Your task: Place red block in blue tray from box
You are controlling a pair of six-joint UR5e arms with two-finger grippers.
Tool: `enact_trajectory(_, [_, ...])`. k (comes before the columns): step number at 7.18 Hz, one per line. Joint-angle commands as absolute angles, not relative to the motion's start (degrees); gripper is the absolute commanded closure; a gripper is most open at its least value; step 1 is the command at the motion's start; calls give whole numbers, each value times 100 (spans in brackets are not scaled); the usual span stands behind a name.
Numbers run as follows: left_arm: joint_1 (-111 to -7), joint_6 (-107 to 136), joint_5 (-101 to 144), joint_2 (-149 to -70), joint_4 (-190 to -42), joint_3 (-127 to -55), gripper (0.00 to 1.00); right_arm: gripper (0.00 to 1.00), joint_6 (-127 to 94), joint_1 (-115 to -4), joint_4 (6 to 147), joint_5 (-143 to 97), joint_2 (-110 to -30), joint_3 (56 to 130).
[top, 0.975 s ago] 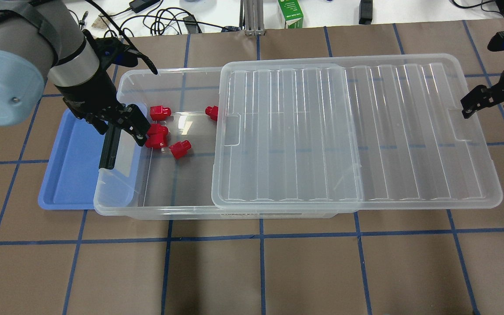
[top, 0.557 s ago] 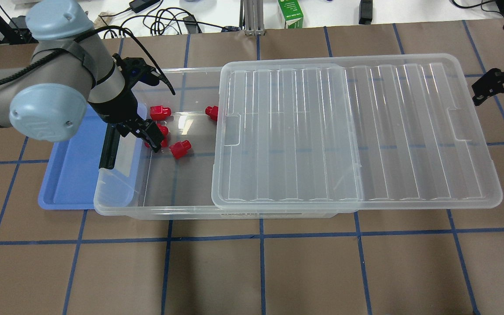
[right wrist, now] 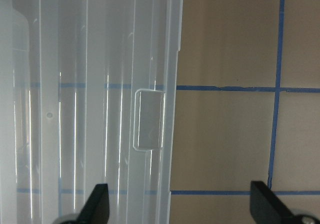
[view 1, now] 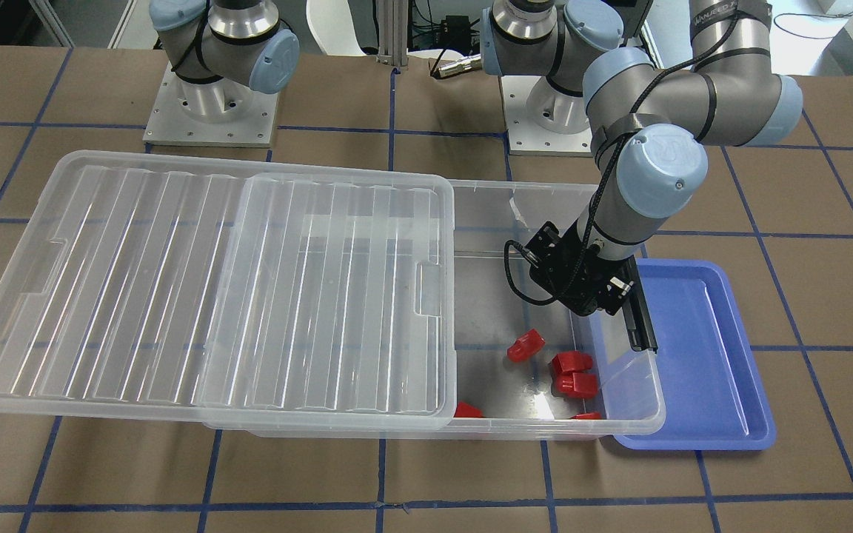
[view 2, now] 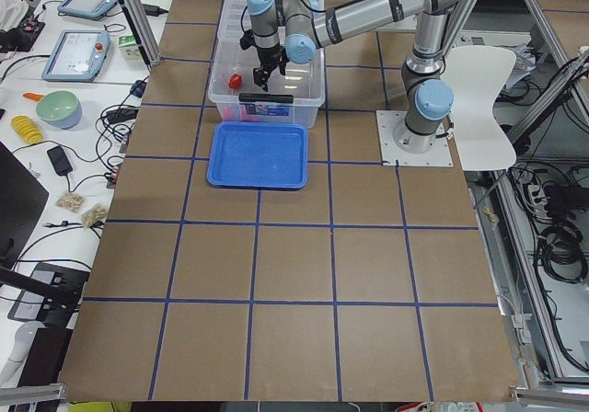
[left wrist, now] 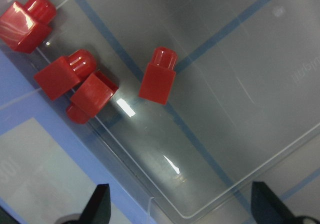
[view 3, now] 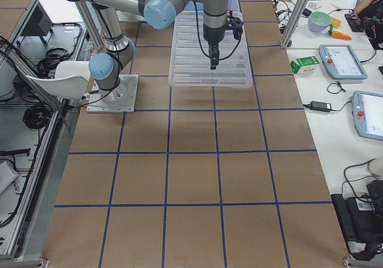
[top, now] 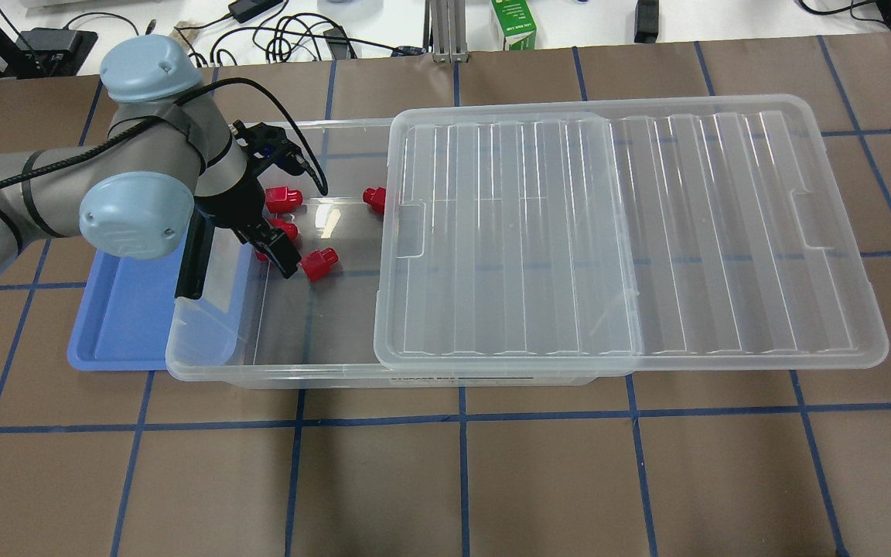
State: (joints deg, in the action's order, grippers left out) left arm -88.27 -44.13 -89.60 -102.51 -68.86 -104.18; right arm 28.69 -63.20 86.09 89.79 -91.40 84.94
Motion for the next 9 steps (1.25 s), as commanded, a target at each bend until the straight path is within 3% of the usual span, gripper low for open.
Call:
enact_trajectory(1, [-8990,-4605,-8965,-10572,-6488,-10415,0,0,2578,-6476,8446,8930,-9255,8411])
enact_trajectory(4, [-9176,-4666,-8974,-10976,-5943,-10424,0,0,111,-8476,8900,8947,-8888,8402])
enact_trajectory(9, [-9176,-4790,-9026,-11469,-5425,-10415,0,0,53,-8657,8939,9264,-8833,8402])
